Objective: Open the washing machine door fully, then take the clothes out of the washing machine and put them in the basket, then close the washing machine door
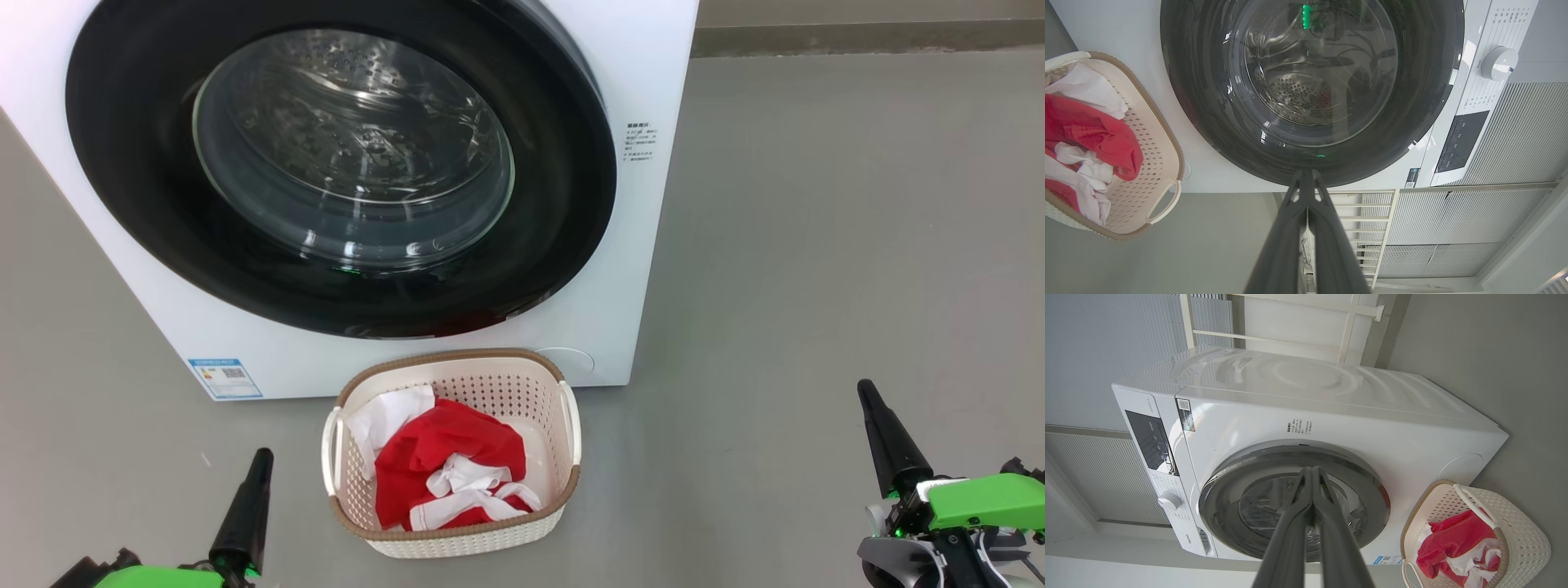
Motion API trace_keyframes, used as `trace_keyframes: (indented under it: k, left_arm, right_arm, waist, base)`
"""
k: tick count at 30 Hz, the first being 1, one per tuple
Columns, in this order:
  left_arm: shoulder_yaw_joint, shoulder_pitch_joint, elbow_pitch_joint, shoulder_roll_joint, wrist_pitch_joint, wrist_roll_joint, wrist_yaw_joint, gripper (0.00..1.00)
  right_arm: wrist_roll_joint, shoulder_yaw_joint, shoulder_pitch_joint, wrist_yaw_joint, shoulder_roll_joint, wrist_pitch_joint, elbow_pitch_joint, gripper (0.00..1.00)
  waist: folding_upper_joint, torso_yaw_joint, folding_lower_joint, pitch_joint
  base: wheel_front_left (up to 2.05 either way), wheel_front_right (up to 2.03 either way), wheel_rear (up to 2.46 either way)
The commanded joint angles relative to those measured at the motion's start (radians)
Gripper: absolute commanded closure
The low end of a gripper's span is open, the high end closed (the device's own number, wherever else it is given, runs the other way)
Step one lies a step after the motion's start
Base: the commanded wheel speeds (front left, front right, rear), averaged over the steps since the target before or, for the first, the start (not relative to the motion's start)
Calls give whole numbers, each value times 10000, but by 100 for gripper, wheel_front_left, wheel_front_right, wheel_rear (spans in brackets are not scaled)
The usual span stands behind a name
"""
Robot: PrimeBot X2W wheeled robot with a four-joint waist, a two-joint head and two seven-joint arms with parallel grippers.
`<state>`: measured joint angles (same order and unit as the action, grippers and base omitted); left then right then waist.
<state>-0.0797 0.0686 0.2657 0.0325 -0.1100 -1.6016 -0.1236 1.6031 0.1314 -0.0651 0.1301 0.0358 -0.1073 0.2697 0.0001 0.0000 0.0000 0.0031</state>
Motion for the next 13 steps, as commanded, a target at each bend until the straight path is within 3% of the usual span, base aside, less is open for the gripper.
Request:
trace_keyframes:
  k: [1, 13]
  left_arm:
    - [-341, 394, -205, 177, -32, -71, -71, 100]
    - [-341, 394, -205, 177, -32, -71, -71, 100]
  right_arm:
    - [56, -178, -428, 6, 144, -58, -249, 100]
    - [57, -178, -428, 6, 144, -58, -249, 100]
  waist:
    - [-1, 0, 0, 0]
    - [-1, 0, 0, 0]
  base:
    - [0, 0, 0]
    - [0, 0, 0]
